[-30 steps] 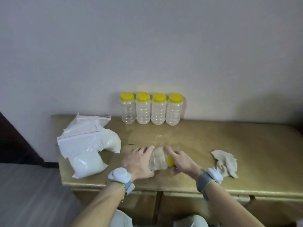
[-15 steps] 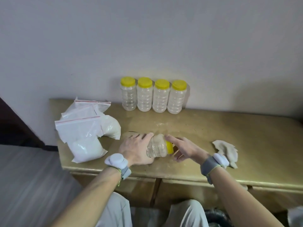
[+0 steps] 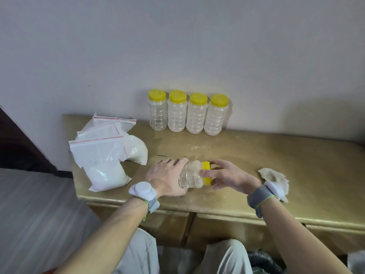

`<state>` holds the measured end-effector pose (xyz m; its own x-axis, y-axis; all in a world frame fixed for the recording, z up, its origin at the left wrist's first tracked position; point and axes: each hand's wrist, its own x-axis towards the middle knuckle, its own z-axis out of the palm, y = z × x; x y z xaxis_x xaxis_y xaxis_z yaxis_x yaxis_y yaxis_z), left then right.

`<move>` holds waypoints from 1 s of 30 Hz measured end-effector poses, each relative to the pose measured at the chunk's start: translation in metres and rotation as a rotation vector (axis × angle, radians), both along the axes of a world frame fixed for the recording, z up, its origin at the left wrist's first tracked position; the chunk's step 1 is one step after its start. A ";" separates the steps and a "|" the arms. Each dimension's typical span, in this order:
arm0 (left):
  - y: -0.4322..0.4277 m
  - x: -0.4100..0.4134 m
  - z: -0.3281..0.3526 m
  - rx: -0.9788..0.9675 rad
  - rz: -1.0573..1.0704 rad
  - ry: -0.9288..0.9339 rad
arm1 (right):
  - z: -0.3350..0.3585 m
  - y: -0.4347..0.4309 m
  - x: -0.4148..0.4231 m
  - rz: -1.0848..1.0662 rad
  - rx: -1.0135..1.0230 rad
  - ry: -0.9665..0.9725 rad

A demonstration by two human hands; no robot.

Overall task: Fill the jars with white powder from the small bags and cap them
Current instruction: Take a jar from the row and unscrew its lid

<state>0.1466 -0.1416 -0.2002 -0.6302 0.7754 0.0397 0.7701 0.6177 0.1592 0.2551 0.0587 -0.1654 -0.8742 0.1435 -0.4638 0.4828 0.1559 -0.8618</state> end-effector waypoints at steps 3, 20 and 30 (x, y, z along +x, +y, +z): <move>0.002 0.000 0.000 -0.019 -0.027 0.021 | 0.000 0.008 0.006 0.090 0.114 0.108; 0.005 0.001 -0.002 -0.032 -0.008 0.056 | -0.049 0.014 0.037 -0.284 0.690 0.216; 0.005 0.001 -0.001 -0.042 -0.005 0.048 | -0.001 -0.005 0.028 -0.006 0.601 0.249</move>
